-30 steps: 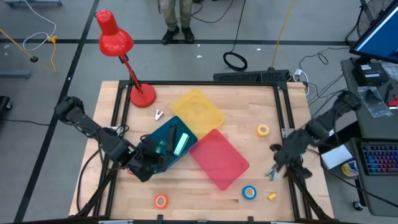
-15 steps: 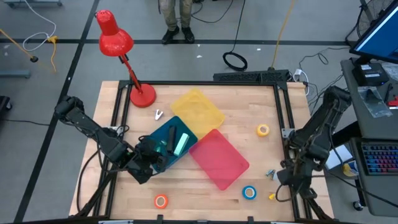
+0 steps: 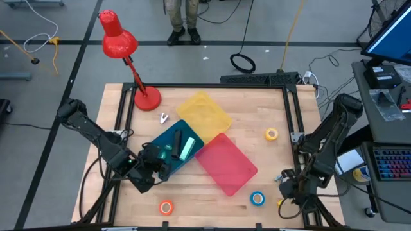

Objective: Pick and place Stapler, Stapler remover, tape
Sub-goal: Put the yellow stapler into the blue bin

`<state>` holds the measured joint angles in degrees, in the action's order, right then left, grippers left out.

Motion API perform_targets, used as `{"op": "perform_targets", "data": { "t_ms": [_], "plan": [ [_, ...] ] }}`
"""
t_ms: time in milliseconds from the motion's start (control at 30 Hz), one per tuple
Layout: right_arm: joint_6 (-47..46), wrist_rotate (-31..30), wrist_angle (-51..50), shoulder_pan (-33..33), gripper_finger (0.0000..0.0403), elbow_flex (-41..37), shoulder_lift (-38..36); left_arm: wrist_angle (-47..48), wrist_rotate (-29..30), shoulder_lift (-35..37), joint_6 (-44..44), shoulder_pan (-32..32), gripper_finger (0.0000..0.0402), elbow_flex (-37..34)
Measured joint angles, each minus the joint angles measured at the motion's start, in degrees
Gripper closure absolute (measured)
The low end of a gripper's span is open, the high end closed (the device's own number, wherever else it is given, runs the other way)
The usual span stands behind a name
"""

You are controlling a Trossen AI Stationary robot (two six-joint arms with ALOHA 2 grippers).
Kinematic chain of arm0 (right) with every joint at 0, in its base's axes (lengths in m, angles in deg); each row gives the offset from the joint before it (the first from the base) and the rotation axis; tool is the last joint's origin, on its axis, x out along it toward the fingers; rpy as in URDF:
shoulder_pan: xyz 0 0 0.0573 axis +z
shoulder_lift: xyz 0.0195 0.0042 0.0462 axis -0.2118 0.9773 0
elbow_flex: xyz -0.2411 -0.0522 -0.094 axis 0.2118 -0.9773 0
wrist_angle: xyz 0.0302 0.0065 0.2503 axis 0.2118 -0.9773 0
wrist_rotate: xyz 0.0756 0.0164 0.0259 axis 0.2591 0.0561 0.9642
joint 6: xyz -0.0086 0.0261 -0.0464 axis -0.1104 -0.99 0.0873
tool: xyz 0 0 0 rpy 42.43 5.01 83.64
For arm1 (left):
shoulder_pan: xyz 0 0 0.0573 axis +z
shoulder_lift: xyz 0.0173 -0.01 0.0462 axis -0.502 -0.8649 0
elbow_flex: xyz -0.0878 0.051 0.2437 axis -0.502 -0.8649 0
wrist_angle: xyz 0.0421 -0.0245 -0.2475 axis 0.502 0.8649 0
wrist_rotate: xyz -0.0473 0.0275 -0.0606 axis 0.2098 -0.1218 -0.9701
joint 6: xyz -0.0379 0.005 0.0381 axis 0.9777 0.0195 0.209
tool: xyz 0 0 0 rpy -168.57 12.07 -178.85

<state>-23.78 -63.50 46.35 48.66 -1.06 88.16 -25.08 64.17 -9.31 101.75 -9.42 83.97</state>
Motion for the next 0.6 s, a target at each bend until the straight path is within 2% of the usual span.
{"op": "perform_targets", "data": {
  "t_ms": [200,467,600],
  "plan": [
    [3.1,-0.3,1.8,0.0,0.0244,0.0,2.8,0.0,0.0,0.0,0.5,-1.3,0.0183,0.0],
    [8.9,-2.8,4.7,0.0,0.0173,0.0,5.4,-0.1,0.0,0.0,0.5,-1.7,0.0183,0.0],
    [11.2,-2.8,7.1,0.0,0.0155,0.0,8.0,-0.1,0.0,0.0,0.5,-1.7,0.0183,0.0]
  ]
}}
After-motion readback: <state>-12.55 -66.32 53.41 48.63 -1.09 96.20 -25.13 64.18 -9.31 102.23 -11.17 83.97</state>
